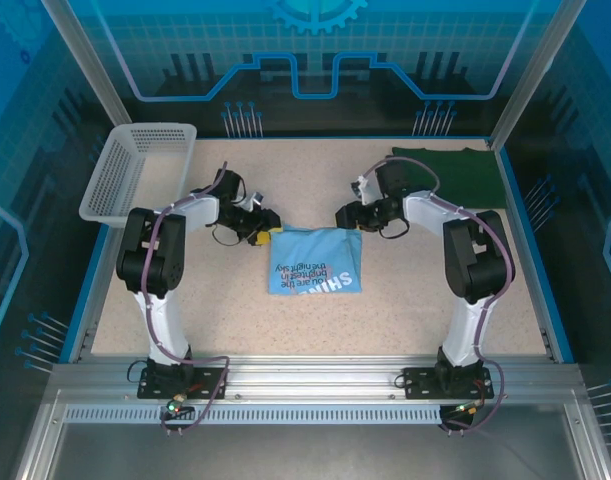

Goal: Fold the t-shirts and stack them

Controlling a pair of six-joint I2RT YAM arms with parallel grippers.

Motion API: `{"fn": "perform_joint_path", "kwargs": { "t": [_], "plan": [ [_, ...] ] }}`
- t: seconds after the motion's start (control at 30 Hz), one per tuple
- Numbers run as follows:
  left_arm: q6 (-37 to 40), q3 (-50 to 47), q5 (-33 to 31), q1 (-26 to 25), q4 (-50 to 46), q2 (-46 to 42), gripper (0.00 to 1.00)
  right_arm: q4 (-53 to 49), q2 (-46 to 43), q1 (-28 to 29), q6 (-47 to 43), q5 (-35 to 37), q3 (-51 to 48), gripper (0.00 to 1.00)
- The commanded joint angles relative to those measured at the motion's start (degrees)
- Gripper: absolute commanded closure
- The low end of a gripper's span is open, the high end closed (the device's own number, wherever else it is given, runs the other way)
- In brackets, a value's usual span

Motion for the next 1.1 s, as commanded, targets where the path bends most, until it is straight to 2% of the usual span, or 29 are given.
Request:
{"fn": "perform_joint_path", "kwargs": {
  "t": [0.0,0.13,0.3,0.37,0.57,0.73,0.97,1.07],
  "plan": [
    [2.9,0.2,1.5,0.6,0.7,0.9,0.60,-2.1,2.0,1.4,-1.4,0.4,1.4,0.48],
    [3.0,-0.7,1.3,0.5,1.3,0.9,0.68,-3.9,3.0,2.2,-2.1,1.9,2.5,0.53],
    [3.0,-0.9,1.4,0.2,1.6,0.3,0.84,-4.7,1.7,2.4,-2.1,5.2,1.7,0.60],
    [2.8,-0.9,1.2,0.0,1.5,0.1,0.84,-4.8,0.1,2.4,-1.6,6.8,1.1,0.60],
    [3.2,-1.5,0.3,-0.7,0.9,-0.9,0.70,-3.3,-5.2,1.6,0.1,10.0,-1.4,0.46],
    [3.3,-1.7,-0.3,-0.9,0.8,-0.9,0.66,-3.6,-3.1,1.7,-0.1,9.4,-0.4,0.42],
    [3.0,-1.6,-0.3,-1.1,1.1,-1.0,0.80,-5.7,2.6,3.0,-2.0,10.7,3.7,0.48],
    [3.2,-1.2,-0.3,-1.3,0.7,-1.1,0.89,-7.1,4.2,3.6,-2.5,10.3,5.8,0.57]
  ]
}}
